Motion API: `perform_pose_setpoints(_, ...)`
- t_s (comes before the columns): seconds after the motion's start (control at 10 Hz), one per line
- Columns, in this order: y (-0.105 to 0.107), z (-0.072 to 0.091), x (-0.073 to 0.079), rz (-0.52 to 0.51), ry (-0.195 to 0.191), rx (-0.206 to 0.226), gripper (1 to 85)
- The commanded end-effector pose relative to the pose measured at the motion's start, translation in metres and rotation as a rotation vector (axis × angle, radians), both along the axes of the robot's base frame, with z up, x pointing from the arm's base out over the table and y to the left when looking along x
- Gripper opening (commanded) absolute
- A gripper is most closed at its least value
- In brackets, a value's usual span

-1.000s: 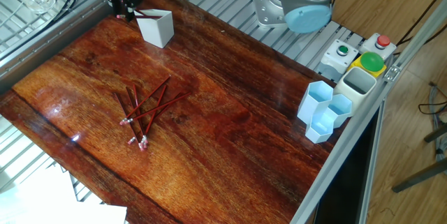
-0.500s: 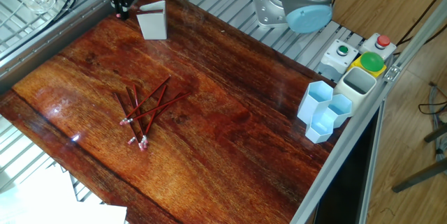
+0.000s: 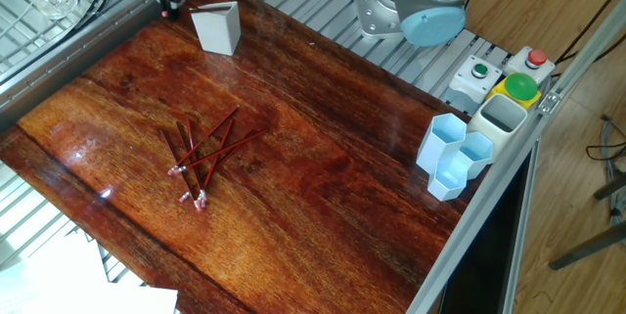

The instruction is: Put the pen into the pen holder

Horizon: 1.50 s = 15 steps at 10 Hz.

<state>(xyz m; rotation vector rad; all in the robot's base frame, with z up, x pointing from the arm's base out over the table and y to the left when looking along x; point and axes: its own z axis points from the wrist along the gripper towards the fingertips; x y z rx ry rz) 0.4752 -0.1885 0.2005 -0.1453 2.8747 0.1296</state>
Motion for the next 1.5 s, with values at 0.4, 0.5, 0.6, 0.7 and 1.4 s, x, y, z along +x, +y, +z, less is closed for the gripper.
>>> perform_pose_setpoints(0.4, -0.006, 0.051, -0.007, 0.026, -0.121, -0.076, 1.0)
perform_pose_setpoints(0.5, -0.004, 0.059, -0.004, 0.043, -0.164, -0.091, 1.0)
perform_pose_setpoints(0.6, -0.001, 0.064, -0.002, 0.052, -0.203, -0.095, 1.0)
perform_pose_setpoints(0.7, 0.005, 0.067, 0.002, 0.062, -0.255, -0.079, 1.0)
perform_pose_setpoints(1.4, 0.007, 0.053, -0.001, 0.070, -0.344, -0.061, 1.0)
